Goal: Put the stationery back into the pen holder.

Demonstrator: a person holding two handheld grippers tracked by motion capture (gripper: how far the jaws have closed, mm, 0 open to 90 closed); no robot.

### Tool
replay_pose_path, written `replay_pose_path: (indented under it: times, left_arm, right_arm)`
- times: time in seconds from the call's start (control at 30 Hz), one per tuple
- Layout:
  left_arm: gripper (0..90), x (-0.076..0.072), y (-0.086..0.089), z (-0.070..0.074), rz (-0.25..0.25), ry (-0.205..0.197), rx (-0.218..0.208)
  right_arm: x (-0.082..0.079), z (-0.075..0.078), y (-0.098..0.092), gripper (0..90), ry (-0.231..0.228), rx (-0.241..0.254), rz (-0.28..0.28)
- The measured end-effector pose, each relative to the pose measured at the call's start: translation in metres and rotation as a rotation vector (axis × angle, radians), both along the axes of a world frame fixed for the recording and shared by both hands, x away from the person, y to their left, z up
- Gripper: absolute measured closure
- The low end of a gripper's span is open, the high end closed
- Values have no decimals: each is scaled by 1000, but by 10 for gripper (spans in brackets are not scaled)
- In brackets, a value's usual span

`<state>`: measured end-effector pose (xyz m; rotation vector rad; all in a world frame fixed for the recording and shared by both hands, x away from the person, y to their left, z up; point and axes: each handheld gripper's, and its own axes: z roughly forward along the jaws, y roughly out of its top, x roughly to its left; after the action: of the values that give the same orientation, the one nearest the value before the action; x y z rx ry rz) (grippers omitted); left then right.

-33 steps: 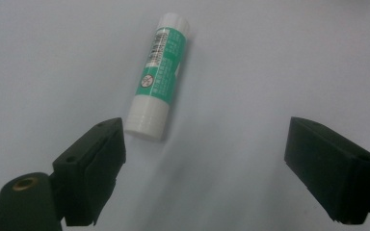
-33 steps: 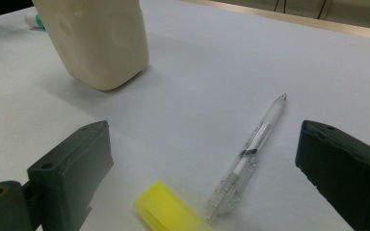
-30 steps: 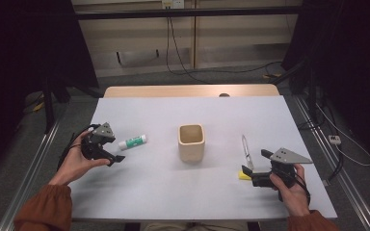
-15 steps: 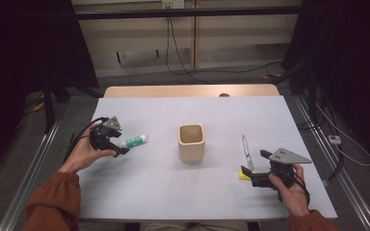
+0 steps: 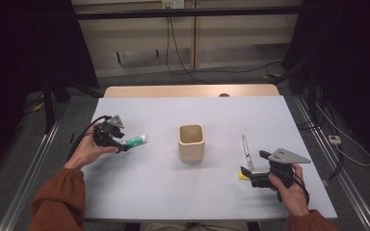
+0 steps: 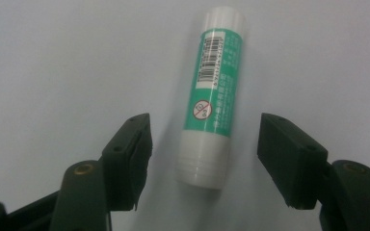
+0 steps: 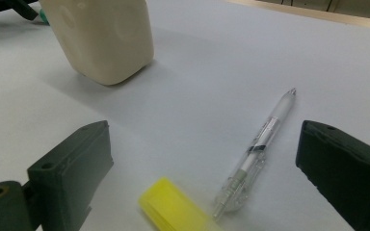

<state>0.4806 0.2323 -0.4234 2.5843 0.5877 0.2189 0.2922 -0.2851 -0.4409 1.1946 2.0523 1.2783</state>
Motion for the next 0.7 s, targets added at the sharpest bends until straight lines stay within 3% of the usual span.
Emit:
replay_pose_path:
  times: [0.13,0.4,0.7]
  left_arm:
    - [413,0,-3,-1,-18,0,33]
    - [448,2,-11,-4,-42,-8,59]
    - [498,6,-16,-7,-64,13,76]
  right_arm:
    - [0,-1,1,51,3,-2,3]
    - [1,-1,1,51,5,-2,5]
    - [1,-2,0,51,7,1,4]
